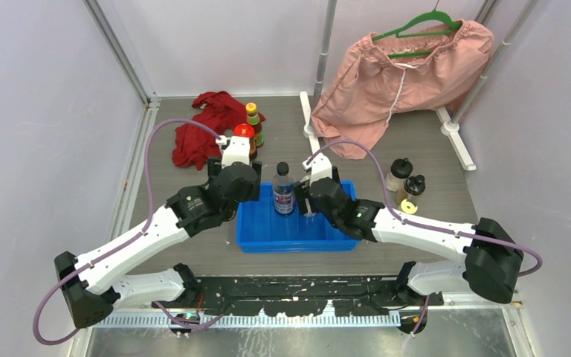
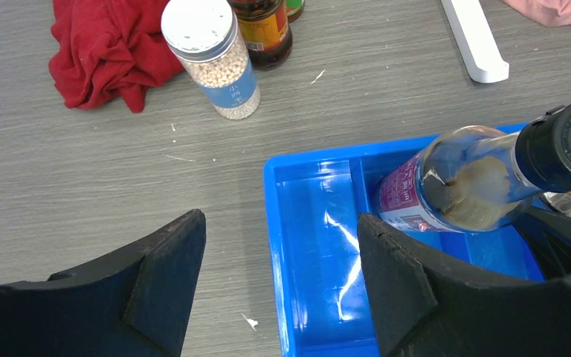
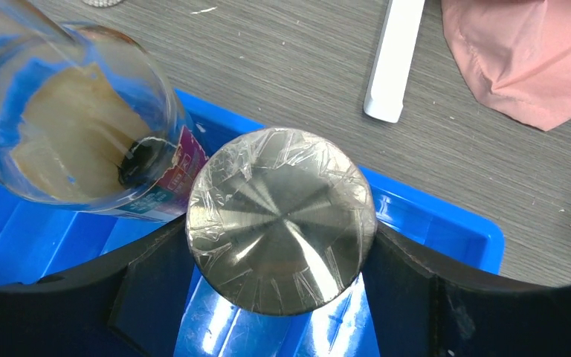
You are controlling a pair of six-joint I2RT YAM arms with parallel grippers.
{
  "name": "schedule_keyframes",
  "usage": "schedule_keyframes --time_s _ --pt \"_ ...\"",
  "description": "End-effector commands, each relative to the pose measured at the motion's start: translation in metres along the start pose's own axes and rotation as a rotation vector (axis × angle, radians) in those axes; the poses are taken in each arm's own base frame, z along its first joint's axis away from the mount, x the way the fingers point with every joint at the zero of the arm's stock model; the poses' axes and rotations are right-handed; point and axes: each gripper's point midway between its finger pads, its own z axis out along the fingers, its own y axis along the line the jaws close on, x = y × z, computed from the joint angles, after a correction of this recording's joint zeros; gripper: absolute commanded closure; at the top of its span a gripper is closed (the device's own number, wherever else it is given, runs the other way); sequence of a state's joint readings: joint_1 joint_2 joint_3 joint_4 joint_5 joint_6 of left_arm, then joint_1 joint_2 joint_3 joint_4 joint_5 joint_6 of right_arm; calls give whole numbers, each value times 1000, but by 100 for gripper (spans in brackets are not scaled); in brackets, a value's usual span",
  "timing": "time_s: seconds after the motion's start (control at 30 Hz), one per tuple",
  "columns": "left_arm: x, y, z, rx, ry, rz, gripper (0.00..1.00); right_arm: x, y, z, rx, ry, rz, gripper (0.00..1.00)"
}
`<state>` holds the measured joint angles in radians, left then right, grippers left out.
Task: Organize the condiment bottles
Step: Place the bottle in the storage box.
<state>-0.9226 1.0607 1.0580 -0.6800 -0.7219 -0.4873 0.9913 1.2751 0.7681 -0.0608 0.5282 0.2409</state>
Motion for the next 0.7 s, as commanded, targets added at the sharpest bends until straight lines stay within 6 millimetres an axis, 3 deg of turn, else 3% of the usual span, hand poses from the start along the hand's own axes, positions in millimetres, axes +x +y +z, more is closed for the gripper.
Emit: schedule_keyframes --time_s 0.0,0.33,0.67 --pt "-11 -2 -2 12 -40 -47 25 -19 2 -10 -26 -63 52 18" --pt "-11 -1 -4 11 -40 -50 25 -32 2 -24 -54 -80 83 18" --pt "-14 -1 -6 17 -46 -63 25 -98 -11 -77 -95 -203 152 18"
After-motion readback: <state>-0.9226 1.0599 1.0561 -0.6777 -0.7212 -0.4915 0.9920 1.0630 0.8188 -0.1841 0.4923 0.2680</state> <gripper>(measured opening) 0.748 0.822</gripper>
